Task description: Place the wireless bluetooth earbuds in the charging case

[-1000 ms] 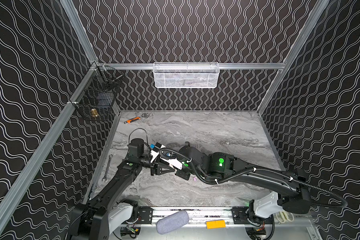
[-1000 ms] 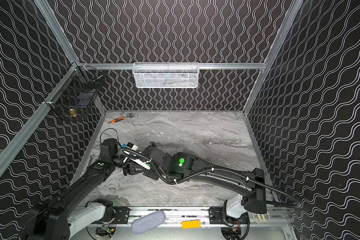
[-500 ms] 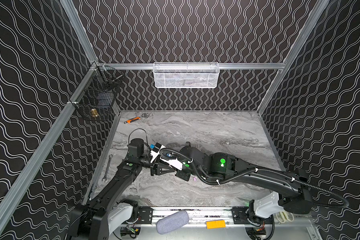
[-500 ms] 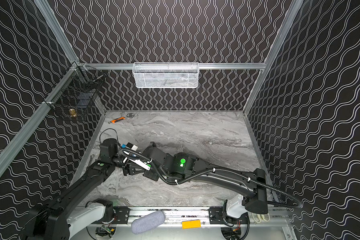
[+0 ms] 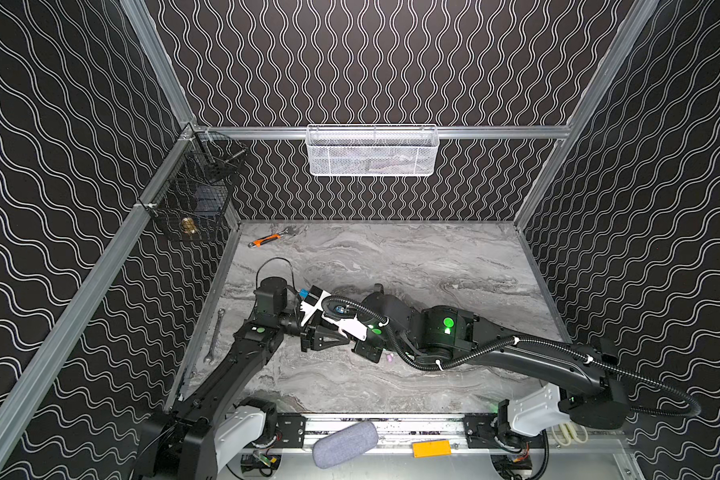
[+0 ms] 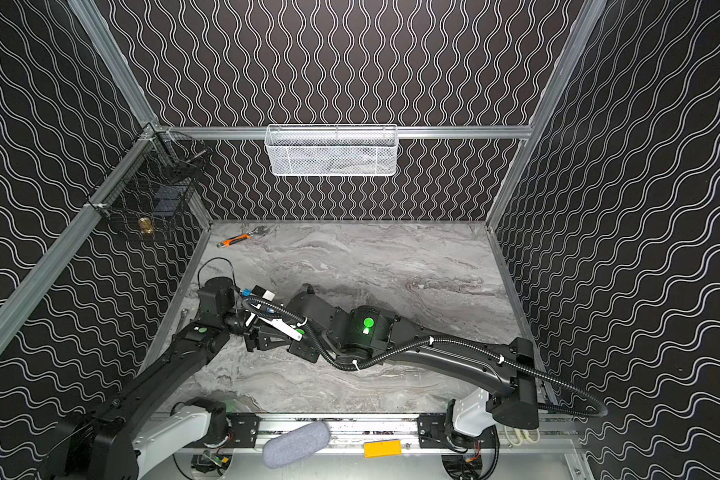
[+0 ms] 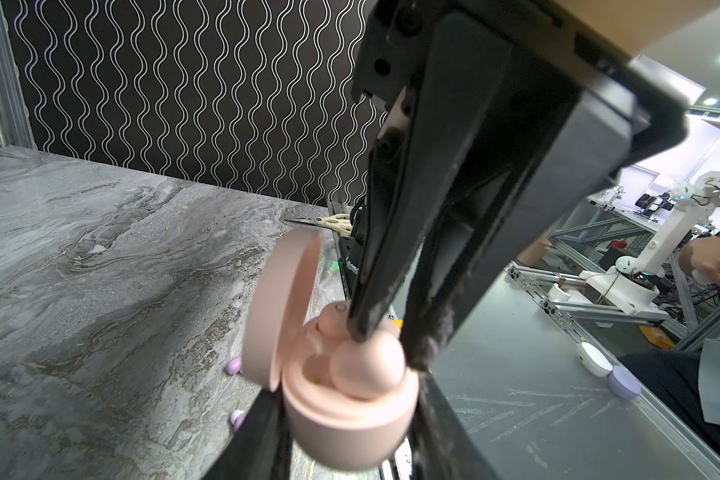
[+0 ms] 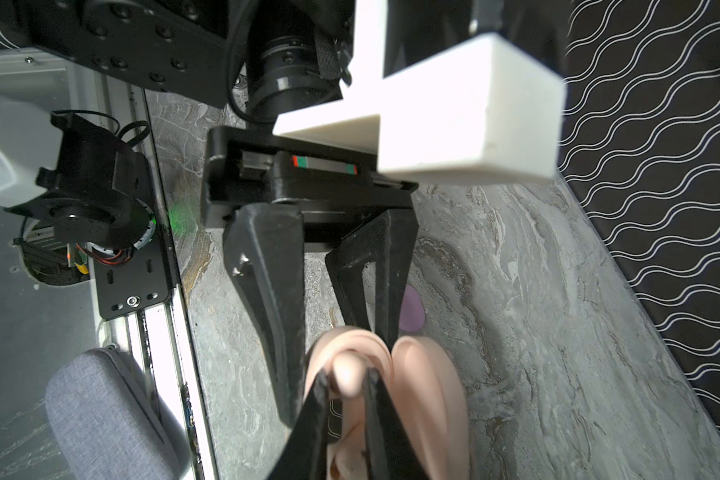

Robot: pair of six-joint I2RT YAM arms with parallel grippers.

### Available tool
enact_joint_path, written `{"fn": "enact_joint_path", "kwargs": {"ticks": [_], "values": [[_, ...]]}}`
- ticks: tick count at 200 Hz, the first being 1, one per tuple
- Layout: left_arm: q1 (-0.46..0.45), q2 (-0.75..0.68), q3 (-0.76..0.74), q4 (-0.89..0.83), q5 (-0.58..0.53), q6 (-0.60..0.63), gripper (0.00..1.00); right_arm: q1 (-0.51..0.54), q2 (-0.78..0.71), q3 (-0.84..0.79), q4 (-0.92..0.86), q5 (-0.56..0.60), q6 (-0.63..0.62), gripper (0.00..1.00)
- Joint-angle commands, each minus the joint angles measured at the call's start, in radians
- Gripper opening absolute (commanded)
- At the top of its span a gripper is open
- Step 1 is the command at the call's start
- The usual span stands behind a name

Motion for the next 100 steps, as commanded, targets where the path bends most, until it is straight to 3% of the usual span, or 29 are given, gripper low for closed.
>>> {"fn": "enact_joint_path", "kwargs": {"ticks": [1, 100], "values": [[0.001, -0.004, 0.004, 0.052, 0.004, -0.002, 0.0, -0.003, 0.006, -0.001, -0.04, -0.033, 0.005, 0.17], [0.001, -0.01, 0.002, 0.054, 0.003, -0.001, 0.0, -0.017, 0.011, 0.001, -0.062, -0.009, 0.003, 0.16]]}}
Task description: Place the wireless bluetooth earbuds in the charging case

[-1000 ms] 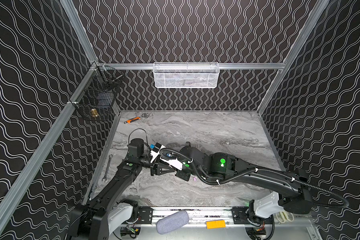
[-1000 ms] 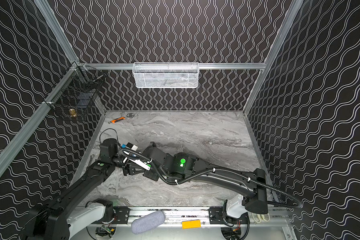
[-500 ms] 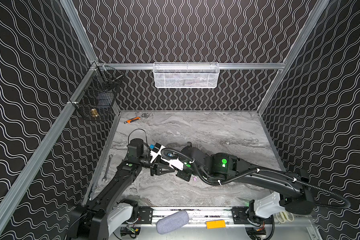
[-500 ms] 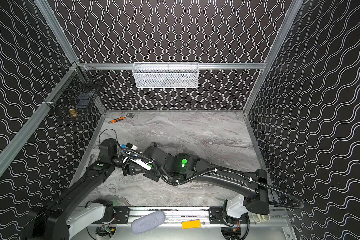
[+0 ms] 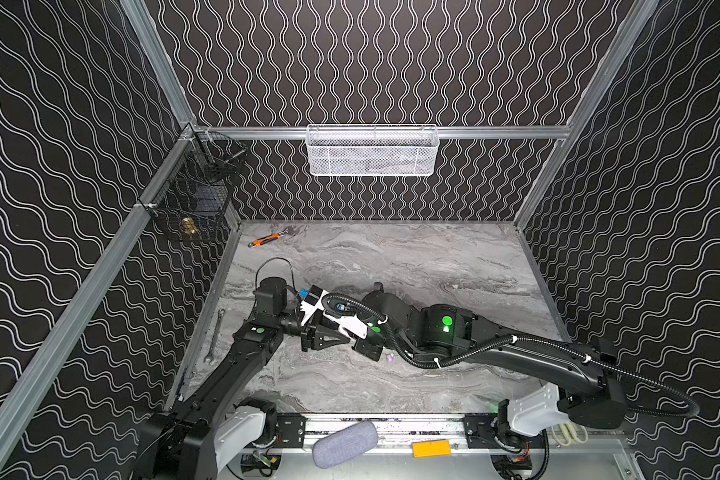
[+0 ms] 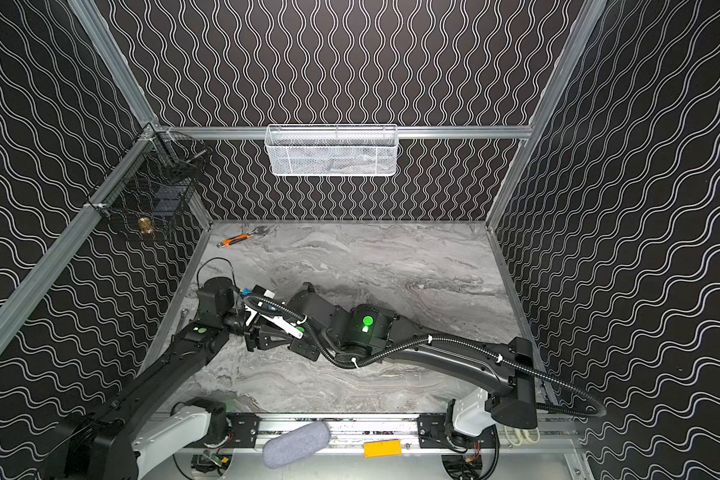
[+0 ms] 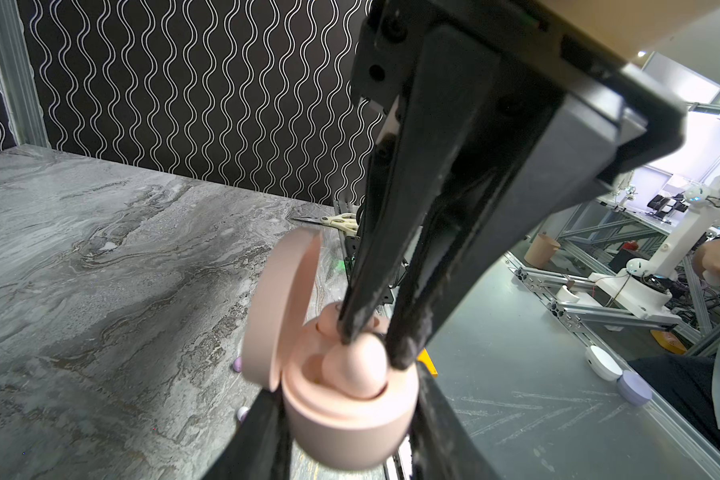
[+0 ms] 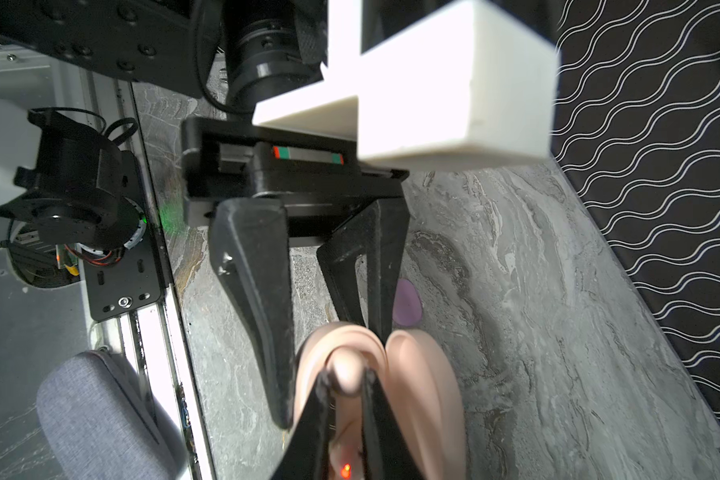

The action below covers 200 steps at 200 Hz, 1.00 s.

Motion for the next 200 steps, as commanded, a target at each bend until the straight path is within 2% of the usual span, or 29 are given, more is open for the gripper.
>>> {"fn": "enact_joint_path", "kwargs": {"ticks": [1, 17, 32, 83, 107, 117, 163, 183, 200], "values": [[0.001, -0.003, 0.002, 0.054, 0.021, 0.001, 0.0, -0.006, 0.007, 0.003, -0.058, -0.013, 0.0, 0.16], [0.0, -0.002, 0.001, 0.054, 0.017, 0.002, 0.0, -0.013, -0.004, 0.018, -0.069, -0.025, 0.017, 0.28], [0.0, 0.001, 0.001, 0.054, 0.012, 0.004, 0.0, -0.017, -0.048, -0.014, -0.009, -0.042, 0.01, 0.32], [0.0, 0.002, 0.001, 0.054, 0.004, 0.007, 0.0, -0.029, -0.117, -0.024, 0.031, -0.064, 0.042, 0.33], [0.0, -0.007, -0.004, 0.054, -0.031, 0.019, 0.0, -0.035, -0.132, -0.019, 0.053, -0.026, 0.088, 0.36], [0.0, -0.012, -0.008, 0.054, -0.05, 0.026, 0.0, -0.037, -0.118, 0.007, 0.036, -0.017, 0.119, 0.38], [0.0, -0.007, -0.011, 0.053, -0.14, 0.054, 0.0, -0.043, 0.029, 0.194, -0.116, 0.106, 0.366, 0.6], [0.001, -0.007, -0.017, 0.051, -0.202, 0.078, 0.0, -0.053, 0.052, 0.213, -0.143, 0.128, 0.479, 0.64], [0.001, -0.009, -0.022, 0.051, -0.268, 0.106, 0.0, -0.053, 0.059, 0.225, -0.179, 0.175, 0.555, 0.64]]}}
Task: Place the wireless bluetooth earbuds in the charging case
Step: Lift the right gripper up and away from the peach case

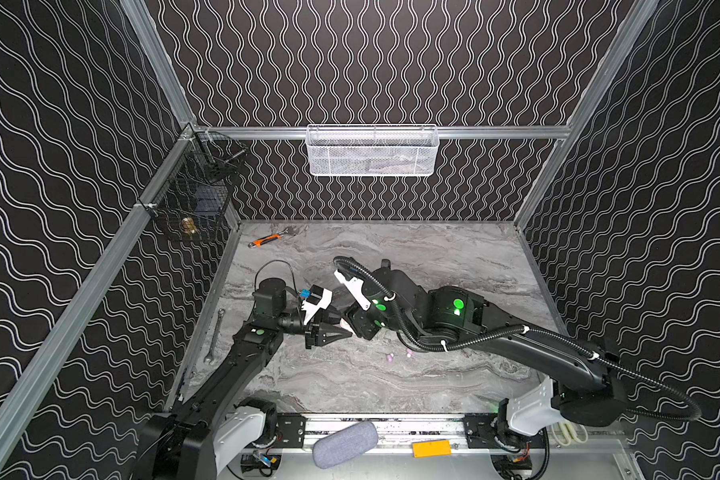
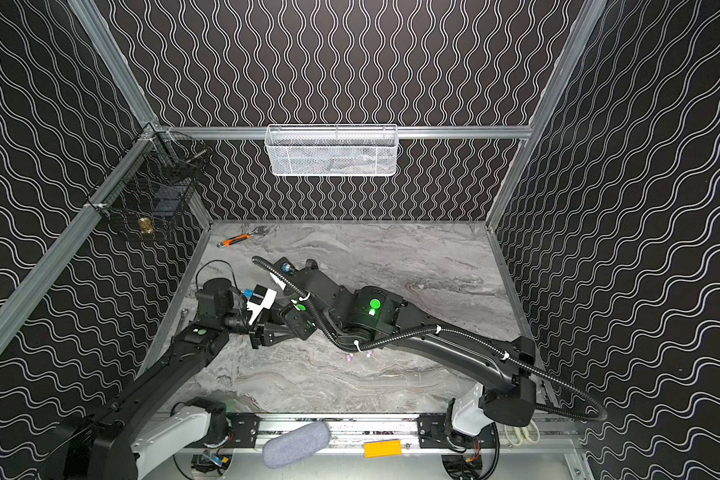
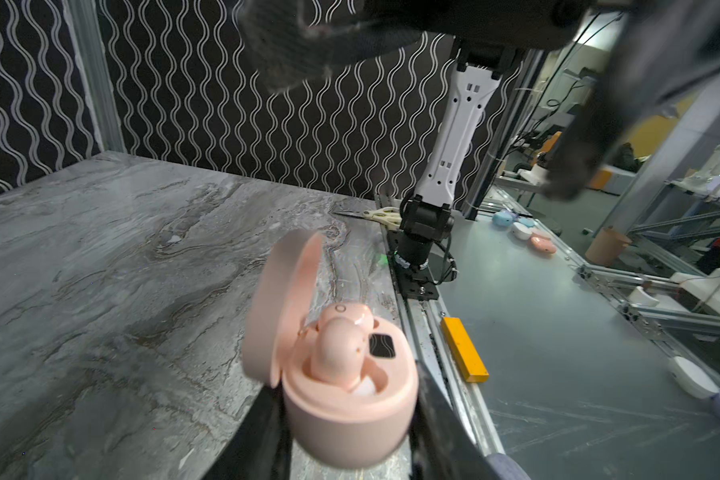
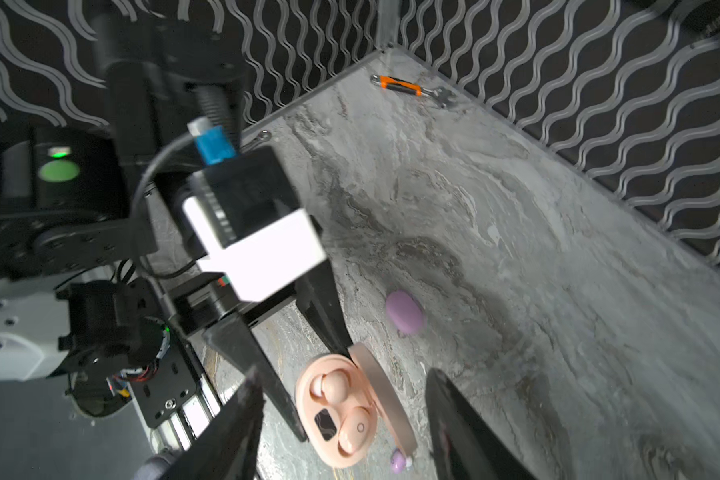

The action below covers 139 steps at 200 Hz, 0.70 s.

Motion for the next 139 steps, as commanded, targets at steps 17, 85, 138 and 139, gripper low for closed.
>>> {"fn": "enact_joint_path", "kwargs": {"ticks": [17, 85, 138, 139], "values": [[0.001, -0.005, -0.02, 0.062, -0.194, 0.05, 0.0, 0.0, -0.013, -0.01, -0.066, 0.1, 0.243, 0.58], [-0.001, 0.001, -0.11, 0.4, -0.517, -0.052, 0.0, -0.029, -0.039, -0.15, 0.051, -0.026, 0.377, 0.35], [-0.007, -0.01, -0.154, 0.505, -0.62, -0.058, 0.0, -0.134, -0.106, -0.318, 0.25, -0.152, 0.399, 0.35], [-0.008, -0.01, -0.154, 0.506, -0.62, -0.058, 0.0, -0.135, -0.104, -0.318, 0.251, -0.152, 0.398, 0.35]]}}
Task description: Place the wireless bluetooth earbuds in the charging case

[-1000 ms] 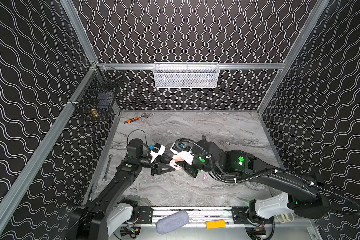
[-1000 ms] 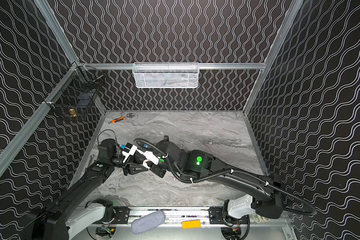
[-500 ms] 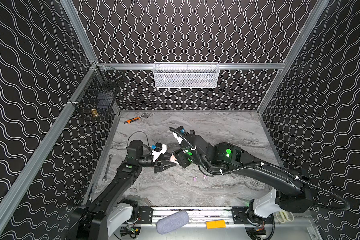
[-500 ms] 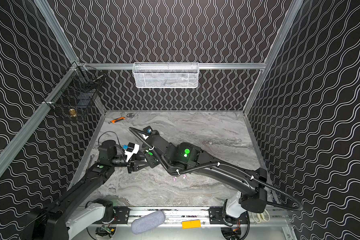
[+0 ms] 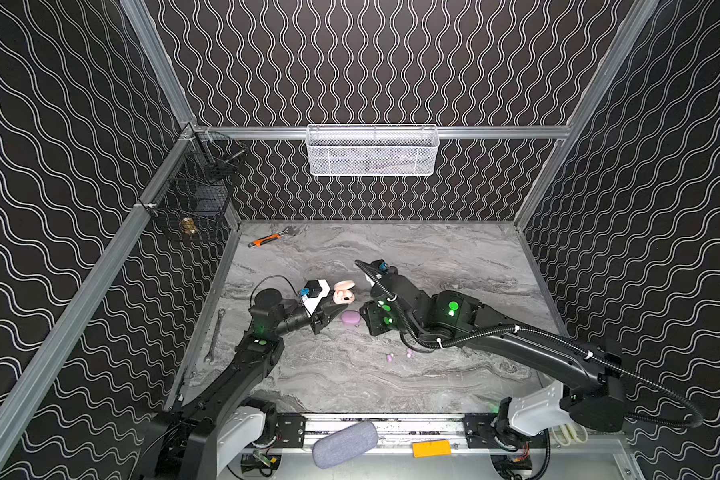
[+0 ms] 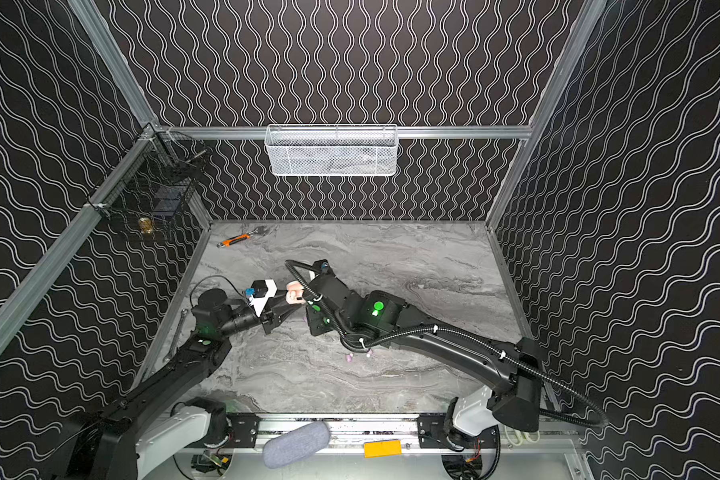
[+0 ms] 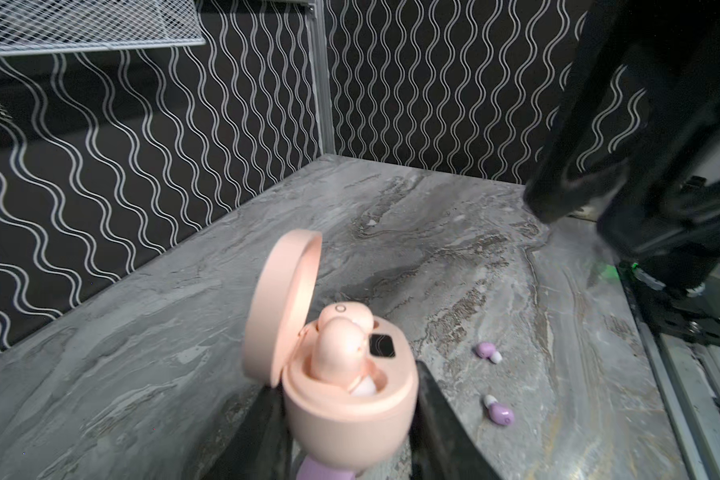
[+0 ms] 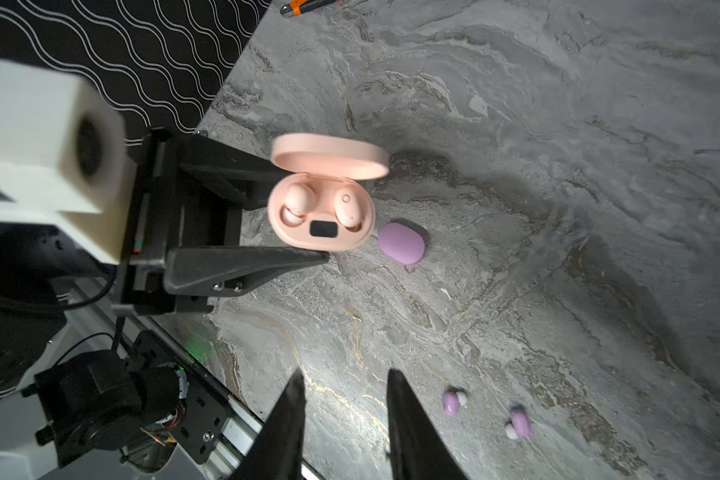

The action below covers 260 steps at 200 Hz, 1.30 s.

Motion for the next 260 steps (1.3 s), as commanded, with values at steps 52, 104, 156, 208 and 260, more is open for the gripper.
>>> {"fn": "enact_joint_path", "kwargs": {"ticks": [52, 104, 156, 208, 260], "values": [[-0.014, -0.017, -0.039, 0.147, -0.088, -0.008, 0.0, -0.042, 0.083, 0.031, 0.175, -0.106, -0.017, 0.37], [-0.015, -0.023, -0.046, 0.159, -0.081, -0.007, 0.0, -0.043, 0.114, 0.057, 0.22, -0.113, -0.043, 0.38], [-0.016, -0.02, -0.048, 0.17, -0.079, -0.009, 0.0, -0.048, 0.146, 0.085, 0.237, -0.122, -0.053, 0.37], [-0.016, -0.02, -0.047, 0.171, -0.058, -0.018, 0.0, -0.067, 0.171, 0.105, 0.245, -0.115, -0.06, 0.35], [-0.015, -0.025, -0.049, 0.17, -0.051, -0.023, 0.0, -0.08, 0.197, 0.126, 0.251, -0.141, -0.068, 0.33]]}}
